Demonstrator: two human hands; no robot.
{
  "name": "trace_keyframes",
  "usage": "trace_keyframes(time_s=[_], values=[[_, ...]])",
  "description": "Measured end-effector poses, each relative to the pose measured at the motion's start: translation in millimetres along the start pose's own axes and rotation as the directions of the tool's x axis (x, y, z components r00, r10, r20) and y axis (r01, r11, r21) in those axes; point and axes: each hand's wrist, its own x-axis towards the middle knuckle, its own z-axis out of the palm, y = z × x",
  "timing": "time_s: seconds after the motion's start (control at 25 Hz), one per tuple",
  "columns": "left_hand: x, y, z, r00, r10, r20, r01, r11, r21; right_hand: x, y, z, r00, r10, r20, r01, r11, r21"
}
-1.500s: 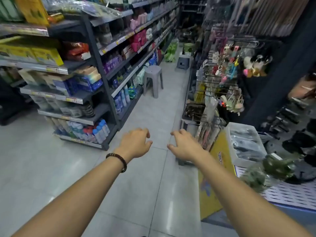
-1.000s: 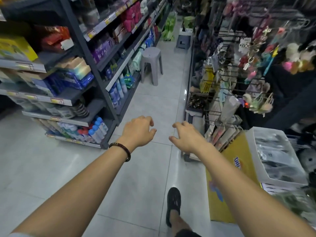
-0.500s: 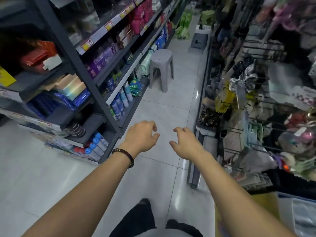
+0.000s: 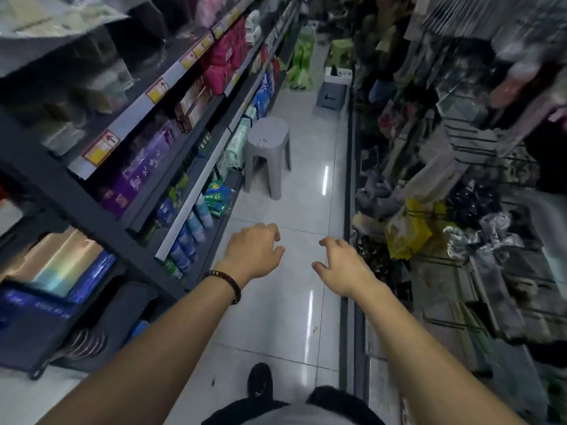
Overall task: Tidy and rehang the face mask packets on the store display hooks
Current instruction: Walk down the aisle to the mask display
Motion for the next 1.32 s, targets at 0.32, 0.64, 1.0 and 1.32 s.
trace_keyframes(time_s=[0.32, 0.64, 1.0, 1.32], values=[[213.0, -19.1, -30.2, 0.995, 0.042, 0.087, -0.046, 0.998, 0.045, 179.7, 13.5, -62.7, 0.996, 0.006, -0.084, -0.003, 0.999, 0.032], [429.1, 0.8, -89.9, 0.996, 0.028, 0.081, -0.033, 0.998, 0.06, 387.2, 62.0, -167.4, 0.998, 0.051, -0.039, -0.047, 0.995, 0.088], [675.4, -18.4, -137.7, 0.988, 0.114, 0.106, -0.116, 0.993, 0.013, 606.7, 70.8, -246.4, 0.99, 0.138, -0.021, -0.137, 0.989, 0.053], [877.0, -15.8, -178.5, 0.949, 0.281, 0.14, -0.291, 0.955, 0.056, 751.8, 77.4, -319.3, 0.954, 0.293, -0.06, -0.285, 0.951, 0.117]])
